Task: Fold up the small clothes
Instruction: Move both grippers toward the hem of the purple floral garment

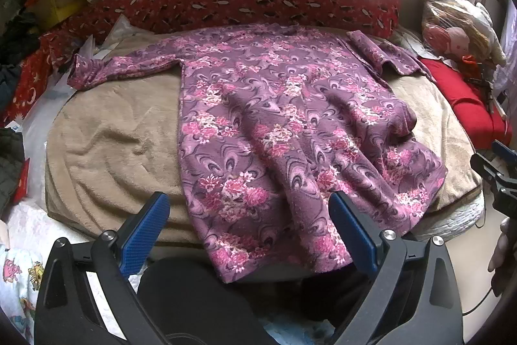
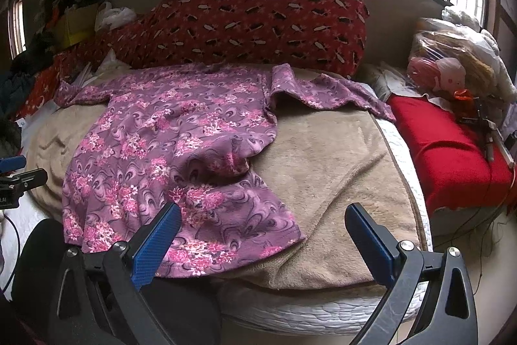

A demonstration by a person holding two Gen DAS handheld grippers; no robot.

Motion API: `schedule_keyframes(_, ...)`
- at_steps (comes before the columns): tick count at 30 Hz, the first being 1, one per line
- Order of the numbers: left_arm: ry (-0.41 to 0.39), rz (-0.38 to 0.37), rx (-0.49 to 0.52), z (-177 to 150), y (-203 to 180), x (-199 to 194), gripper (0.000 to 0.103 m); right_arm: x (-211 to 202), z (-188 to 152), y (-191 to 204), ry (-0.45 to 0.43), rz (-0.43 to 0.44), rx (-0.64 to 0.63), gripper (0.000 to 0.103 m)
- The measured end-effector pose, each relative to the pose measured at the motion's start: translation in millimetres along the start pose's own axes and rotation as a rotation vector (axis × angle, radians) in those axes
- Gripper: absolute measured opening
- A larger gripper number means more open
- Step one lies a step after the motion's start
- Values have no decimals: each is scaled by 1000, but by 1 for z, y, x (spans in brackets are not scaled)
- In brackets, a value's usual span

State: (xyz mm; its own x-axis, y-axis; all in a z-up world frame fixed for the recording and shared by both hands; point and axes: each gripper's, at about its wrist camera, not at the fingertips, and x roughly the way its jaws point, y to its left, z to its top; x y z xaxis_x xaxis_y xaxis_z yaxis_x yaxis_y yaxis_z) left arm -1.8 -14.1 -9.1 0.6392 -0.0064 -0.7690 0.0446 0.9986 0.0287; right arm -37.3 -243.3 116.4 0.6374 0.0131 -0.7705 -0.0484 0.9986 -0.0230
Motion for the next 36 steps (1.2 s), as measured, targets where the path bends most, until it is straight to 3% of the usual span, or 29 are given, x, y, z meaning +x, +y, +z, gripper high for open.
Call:
schedule_keyframes(13,44,-10,-20,3,-5,16,99,12,3,2,15,20,7,101)
schedule_keyframes(17,194,-20,-131,5,22,40,99,33,0,-12,71,16,65,101)
schedule_keyframes(21,303,90,-205,-1,58,62,99,57,-8,-30,143,13,122,101)
schedule_keyframes(23,326,98,-252,-6,70,73,99,69,-14,-32,177,4,120,101)
schedule_keyframes(28,431,15,-301,-19,63,108,99,107,-24,-26,278,-22,70,100)
schedule_keyframes(30,477,-7,-295,-27,57,118,98,120,-30,-23,327,0,63,86)
schedule_keyframes(32,516,-88,-317,-35,49,126,69,123,-33,-21,340,34,66,75)
schedule_keyframes(33,548,-134,-317,-40,45,129,34,120,-32,-19,327,42,60,65)
schedule_keyframes(34,567,-154,-308,-43,40,130,16,116,-31,-19,317,54,54,55)
schedule_keyframes(35,554,-147,-303,-43,38,125,13,113,-30,-20,311,65,56,33)
schedule_keyframes(36,540,-153,-304,-43,38,119,4,107,-28,-23,306,109,75,8)
